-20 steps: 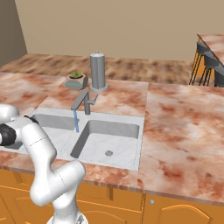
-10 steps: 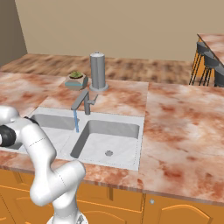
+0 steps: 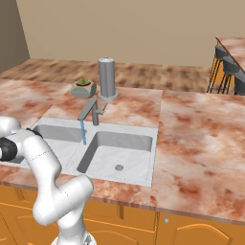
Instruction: Soak the sponge with water for a few seconds and then drop it inside the sink.
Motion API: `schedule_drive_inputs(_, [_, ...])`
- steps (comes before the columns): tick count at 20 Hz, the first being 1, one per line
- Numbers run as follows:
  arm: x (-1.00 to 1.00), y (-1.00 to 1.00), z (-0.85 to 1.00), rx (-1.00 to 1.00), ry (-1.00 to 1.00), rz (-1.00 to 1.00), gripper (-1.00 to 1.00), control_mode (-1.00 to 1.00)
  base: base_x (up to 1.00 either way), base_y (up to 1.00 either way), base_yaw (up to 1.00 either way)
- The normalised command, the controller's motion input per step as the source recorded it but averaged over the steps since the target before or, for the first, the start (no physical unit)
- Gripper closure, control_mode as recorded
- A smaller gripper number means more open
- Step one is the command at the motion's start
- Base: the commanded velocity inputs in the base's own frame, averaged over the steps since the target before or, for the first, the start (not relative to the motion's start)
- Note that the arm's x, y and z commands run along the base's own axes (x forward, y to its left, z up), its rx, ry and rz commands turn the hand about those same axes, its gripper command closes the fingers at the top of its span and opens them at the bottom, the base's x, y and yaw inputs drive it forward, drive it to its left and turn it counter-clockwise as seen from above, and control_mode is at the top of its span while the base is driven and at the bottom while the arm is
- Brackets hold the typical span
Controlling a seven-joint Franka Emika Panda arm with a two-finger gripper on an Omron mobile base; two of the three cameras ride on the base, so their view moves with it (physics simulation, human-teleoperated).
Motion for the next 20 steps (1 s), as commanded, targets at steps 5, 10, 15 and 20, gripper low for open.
schedule_drive_inputs(5, [0.00, 0.00, 0.00, 0.00, 0.00, 0.00, -1.00, -1.00, 0.00, 0.00, 0.00])
schedule_drive_inputs(10, [0.00, 0.00, 0.00, 0.00, 0.00, 0.00, 1.00, -1.00, 0.00, 0.00, 0.00])
schedule_drive_inputs(15, [0.00, 0.00, 0.00, 0.00, 0.00, 0.00, 1.00, -1.00, 0.00, 0.00, 0.00])
schedule_drive_inputs(20, [0.00, 0.00, 0.00, 0.00, 0.00, 0.00, 1.00, -1.00, 0.00, 0.00, 0.00])
